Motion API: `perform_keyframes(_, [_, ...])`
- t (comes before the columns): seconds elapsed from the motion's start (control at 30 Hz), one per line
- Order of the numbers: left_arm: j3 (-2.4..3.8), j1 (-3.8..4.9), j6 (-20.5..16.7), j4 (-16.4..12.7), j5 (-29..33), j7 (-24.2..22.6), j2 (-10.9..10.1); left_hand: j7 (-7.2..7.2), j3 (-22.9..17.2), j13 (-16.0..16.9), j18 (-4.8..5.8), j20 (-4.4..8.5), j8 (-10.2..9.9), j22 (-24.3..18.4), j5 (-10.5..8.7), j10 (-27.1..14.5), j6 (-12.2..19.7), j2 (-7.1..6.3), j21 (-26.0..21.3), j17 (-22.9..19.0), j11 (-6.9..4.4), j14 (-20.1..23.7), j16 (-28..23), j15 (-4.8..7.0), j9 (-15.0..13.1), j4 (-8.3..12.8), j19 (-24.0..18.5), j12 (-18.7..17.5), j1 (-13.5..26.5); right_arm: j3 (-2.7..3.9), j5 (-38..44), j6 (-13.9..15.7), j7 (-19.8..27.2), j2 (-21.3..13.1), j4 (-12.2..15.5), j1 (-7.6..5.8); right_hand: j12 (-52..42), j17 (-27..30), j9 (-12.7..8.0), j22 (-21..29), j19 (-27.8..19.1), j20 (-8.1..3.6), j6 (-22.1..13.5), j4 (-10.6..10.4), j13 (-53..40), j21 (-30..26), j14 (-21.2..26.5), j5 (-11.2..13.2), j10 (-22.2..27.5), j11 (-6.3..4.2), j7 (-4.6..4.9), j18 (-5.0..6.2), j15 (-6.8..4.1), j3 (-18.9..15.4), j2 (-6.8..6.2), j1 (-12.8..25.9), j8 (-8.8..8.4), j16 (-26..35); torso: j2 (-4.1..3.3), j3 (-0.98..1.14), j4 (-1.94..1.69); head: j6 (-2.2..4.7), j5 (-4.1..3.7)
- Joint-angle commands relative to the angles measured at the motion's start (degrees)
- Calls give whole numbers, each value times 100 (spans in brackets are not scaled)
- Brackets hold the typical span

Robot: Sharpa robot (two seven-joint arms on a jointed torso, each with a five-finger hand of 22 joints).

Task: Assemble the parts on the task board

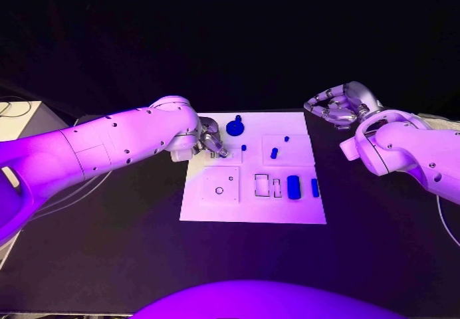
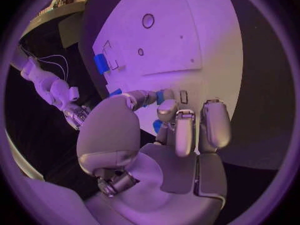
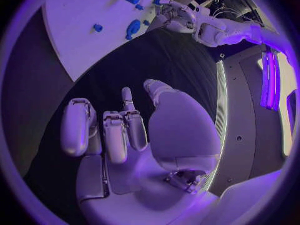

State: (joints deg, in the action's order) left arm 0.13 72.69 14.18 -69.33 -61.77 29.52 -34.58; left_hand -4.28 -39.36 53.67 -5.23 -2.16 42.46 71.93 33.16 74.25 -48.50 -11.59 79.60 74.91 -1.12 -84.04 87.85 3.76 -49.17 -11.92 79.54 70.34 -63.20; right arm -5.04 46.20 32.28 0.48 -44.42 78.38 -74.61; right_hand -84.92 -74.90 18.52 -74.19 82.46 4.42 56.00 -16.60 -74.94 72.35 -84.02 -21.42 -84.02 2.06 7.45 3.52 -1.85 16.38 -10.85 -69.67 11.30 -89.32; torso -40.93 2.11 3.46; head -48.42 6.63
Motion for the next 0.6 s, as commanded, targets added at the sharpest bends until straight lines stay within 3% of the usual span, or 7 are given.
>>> perform_keyframes(0.03, [-5,-9,67,57,-36,17,26,80,-1288,3,94,7,6,6,25,31,-70,74,20,1125,12,-485,8,53,20,1320,28,-28,-7,2,42,-52,17,2,1,0,33,-1377,6,4,-22,10,-23,1,-1173,-31,-548,-34,-366,58,2,83,49,-21,10,31,13,30,-3,6,3,-3,-5])
perform_keyframes(0.6, [5,1,696,406,253,64,212,83,-1295,-5,93,7,-3,-3,25,32,-74,83,15,1169,10,-498,32,52,21,1331,22,-35,-11,2,42,-56,17,10,-6,0,33,-1377,6,4,-22,10,-23,1,-1173,-31,-548,-34,-366,58,2,83,49,-21,10,31,13,30,4,3,0,-27,-10])
